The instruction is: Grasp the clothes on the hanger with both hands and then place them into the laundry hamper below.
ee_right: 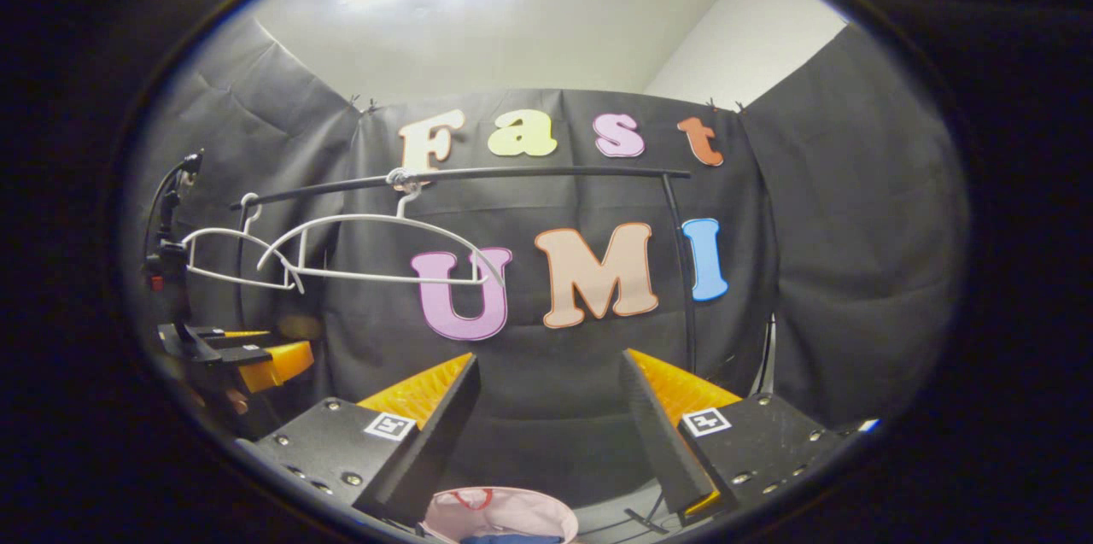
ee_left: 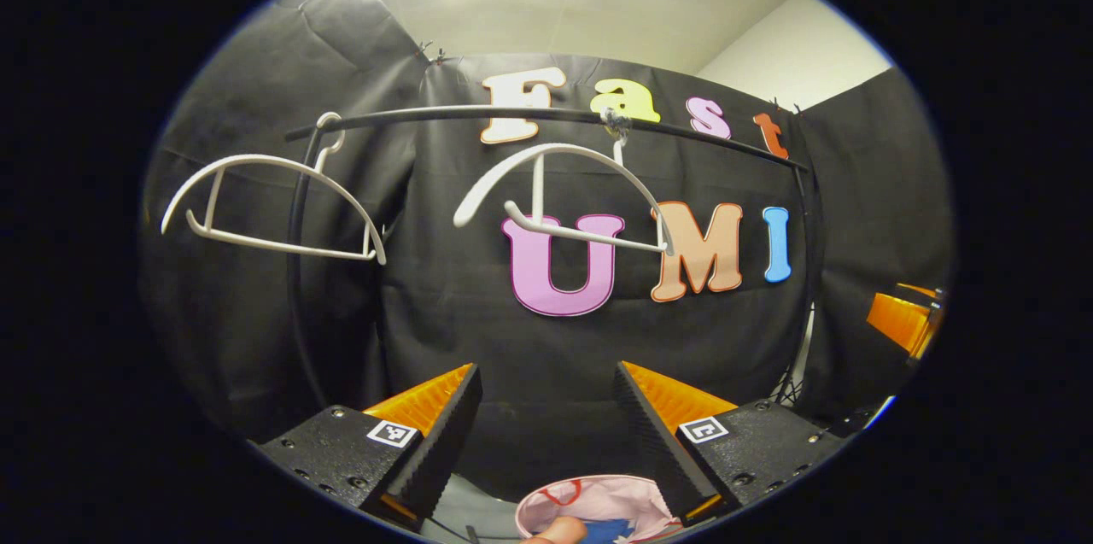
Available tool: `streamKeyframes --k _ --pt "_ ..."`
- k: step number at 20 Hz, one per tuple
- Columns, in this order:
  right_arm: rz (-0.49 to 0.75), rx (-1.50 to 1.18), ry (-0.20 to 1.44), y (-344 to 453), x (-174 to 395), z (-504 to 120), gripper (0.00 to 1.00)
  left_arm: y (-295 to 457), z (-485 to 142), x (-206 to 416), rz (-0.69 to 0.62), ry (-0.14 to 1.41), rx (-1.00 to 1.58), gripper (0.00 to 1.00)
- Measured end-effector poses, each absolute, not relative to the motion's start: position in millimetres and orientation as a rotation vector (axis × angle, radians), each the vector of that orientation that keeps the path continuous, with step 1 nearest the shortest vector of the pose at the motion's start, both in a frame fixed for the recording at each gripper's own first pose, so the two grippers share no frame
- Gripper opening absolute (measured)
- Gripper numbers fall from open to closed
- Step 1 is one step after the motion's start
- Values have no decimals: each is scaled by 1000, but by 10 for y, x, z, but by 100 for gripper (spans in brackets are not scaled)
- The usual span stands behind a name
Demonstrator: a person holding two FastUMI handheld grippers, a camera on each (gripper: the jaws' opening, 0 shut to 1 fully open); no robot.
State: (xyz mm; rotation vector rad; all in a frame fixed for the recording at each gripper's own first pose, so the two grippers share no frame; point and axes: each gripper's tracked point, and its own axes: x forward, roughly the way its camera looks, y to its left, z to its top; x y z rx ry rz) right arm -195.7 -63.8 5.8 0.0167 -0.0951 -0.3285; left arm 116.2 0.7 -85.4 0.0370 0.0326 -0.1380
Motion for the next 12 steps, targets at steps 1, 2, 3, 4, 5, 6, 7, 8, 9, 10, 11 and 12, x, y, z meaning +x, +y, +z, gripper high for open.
streamKeyframes --k 1,2,3,4,5,6,7,8,9,10,11,12 --pt "-320 22 -92 -658 -1976 27 98 -16 -868 1170 -138 39 31 96" --pt "-306 31 -88 -661 -1990 -5 98 -31 -884 1180 -134 41 27 96" --pt "-287 41 -86 -648 -2002 -36 98 -54 -884 1196 -131 42 26 96" --pt "-271 53 -84 -642 -2012 -58 96 -93 -898 1203 -132 43 29 96" --pt "-258 65 -82 -647 -2029 -72 96 -122 -912 1212 -131 44 29 96" --pt "-246 73 -80 -655 -2037 -97 97 -157 -934 1220 -131 45 27 96" --pt "-240 73 -76 -679 -2032 -122 97 -198 -949 1228 -133 47 25 96" --pt "-238 67 -73 -711 -2045 -126 98 -216 -962 1236 -130 46 21 96" --pt "-240 61 -70 -731 -2084 -141 98 -237 -980 1243 -127 52 17 96" --pt "-241 56 -70 -752 -2103 -143 98 -255 -1000 1245 -125 57 15 96" --pt "-241 51 -70 -769 -2116 -148 98 -267 -1000 1238 -123 56 15 96" --pt "-239 47 -72 -772 -2133 -141 98 -283 -982 1236 -120 50 18 96"
